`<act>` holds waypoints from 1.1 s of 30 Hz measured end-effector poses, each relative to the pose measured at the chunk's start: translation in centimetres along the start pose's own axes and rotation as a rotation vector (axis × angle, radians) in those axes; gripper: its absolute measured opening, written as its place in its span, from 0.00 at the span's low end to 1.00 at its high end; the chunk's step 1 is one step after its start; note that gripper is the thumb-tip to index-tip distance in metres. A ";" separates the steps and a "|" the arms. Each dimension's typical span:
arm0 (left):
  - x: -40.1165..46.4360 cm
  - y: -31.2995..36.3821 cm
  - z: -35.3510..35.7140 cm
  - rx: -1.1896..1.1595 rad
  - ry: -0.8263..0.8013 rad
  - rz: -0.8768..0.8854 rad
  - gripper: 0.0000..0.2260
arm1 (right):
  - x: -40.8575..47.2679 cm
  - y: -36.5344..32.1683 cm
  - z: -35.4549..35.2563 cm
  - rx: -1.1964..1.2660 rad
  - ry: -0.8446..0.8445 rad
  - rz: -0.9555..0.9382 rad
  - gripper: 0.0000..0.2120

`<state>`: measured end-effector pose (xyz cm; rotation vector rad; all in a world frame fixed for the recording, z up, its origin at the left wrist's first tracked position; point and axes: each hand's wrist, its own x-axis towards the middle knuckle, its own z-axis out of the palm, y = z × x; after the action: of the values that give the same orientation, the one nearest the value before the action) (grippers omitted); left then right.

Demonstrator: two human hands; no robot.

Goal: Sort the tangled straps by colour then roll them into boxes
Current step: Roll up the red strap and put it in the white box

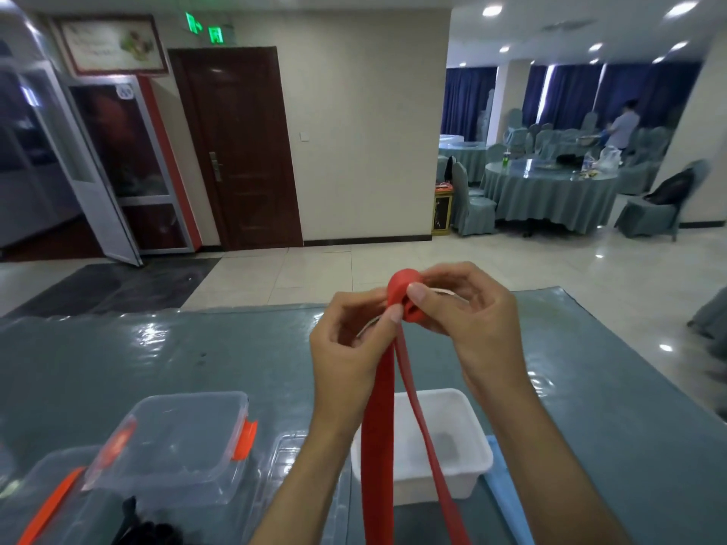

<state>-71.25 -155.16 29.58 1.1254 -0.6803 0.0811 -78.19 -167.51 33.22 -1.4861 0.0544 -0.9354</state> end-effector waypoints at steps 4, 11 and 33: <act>-0.3 0.5 1.9 -0.117 0.070 -0.134 0.11 | 0.1 -0.2 2.3 0.058 0.119 -0.069 0.07; 0.2 2.5 3.2 -0.129 0.100 -0.054 0.15 | 0.3 -1.0 2.3 0.075 0.187 -0.165 0.09; 1.2 0.2 1.6 -0.190 0.156 -0.151 0.16 | -0.3 0.7 0.0 0.043 0.044 0.087 0.16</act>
<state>-71.15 -156.72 30.79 0.9730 -0.4528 -0.0240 -78.04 -167.46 32.42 -1.4124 0.1287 -0.8939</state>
